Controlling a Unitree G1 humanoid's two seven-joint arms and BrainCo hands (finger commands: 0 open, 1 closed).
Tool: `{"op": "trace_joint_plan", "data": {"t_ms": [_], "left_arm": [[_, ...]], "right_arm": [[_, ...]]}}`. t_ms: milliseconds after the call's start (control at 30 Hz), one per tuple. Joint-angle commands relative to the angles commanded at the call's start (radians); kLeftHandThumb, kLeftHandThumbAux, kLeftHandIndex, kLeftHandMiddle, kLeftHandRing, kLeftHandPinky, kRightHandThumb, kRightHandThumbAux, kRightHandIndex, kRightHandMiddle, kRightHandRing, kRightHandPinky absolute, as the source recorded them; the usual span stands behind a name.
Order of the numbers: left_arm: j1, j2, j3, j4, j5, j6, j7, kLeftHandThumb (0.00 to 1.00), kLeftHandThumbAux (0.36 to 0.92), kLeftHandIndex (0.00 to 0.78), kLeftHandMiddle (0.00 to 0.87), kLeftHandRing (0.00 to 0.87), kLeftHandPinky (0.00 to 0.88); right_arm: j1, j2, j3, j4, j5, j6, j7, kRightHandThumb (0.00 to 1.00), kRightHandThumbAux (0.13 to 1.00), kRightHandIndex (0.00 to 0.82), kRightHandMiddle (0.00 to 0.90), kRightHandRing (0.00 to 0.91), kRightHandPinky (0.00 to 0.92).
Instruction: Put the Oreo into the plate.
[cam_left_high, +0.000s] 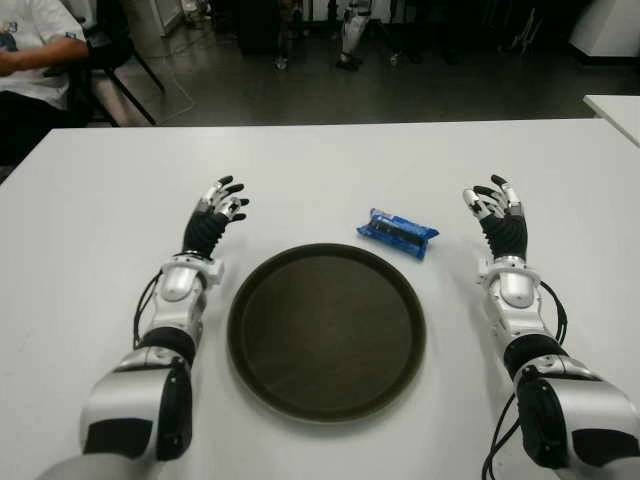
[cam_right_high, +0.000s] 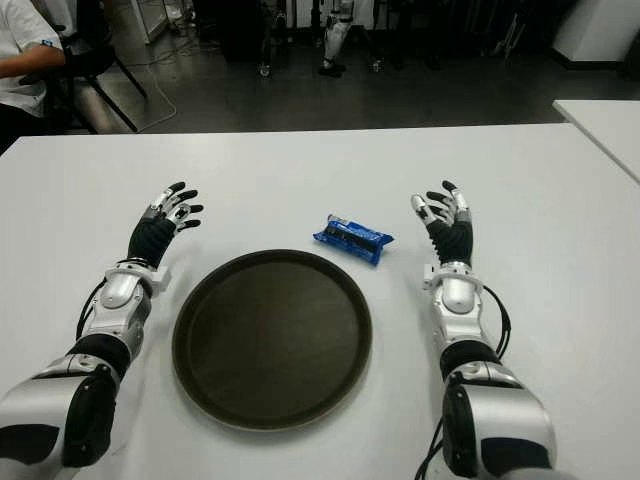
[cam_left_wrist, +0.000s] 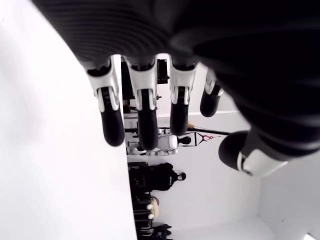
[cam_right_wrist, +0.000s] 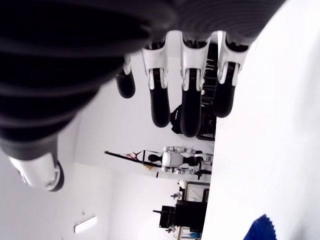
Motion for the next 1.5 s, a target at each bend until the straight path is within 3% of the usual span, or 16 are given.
{"op": "trace_joint_plan", "data": {"t_ms": [267, 567, 767, 1200, 1500], "left_arm": [[-0.002, 0.004, -0.010, -0.001, 0.013, 0.000, -0.016, 0.362, 0.519, 0.028, 0.099, 0.102, 0.105], [-0.014, 0.017, -0.051, 0.008, 0.064, 0.004, 0.021, 0.194, 0.537, 0.007, 0.069, 0.045, 0.054], [-0.010, 0.022, -0.070, 0.010, 0.098, 0.003, 0.071, 0.168, 0.548, 0.009, 0.070, 0.050, 0.070], [-0.012, 0.015, -0.063, 0.012, 0.082, 0.010, 0.061, 0.145, 0.563, 0.022, 0.085, 0.068, 0.085], [-0.014, 0.007, -0.042, 0.013, 0.059, 0.015, 0.036, 0.115, 0.552, 0.006, 0.064, 0.037, 0.042]], "right_arm": [[0.000, 0.002, -0.010, 0.000, 0.006, -0.005, 0.015, 0.251, 0.523, 0.116, 0.238, 0.248, 0.238], [-0.005, 0.005, -0.022, 0.003, 0.021, 0.000, 0.039, 0.249, 0.519, 0.057, 0.160, 0.162, 0.153], [-0.007, 0.005, -0.022, 0.003, 0.023, 0.004, 0.040, 0.239, 0.521, 0.053, 0.145, 0.148, 0.150], [-0.009, -0.001, -0.019, 0.002, 0.023, 0.011, 0.044, 0.231, 0.537, 0.048, 0.138, 0.148, 0.164], [-0.006, -0.003, -0.006, 0.003, 0.012, 0.002, 0.028, 0.162, 0.535, 0.065, 0.145, 0.150, 0.135]]}}
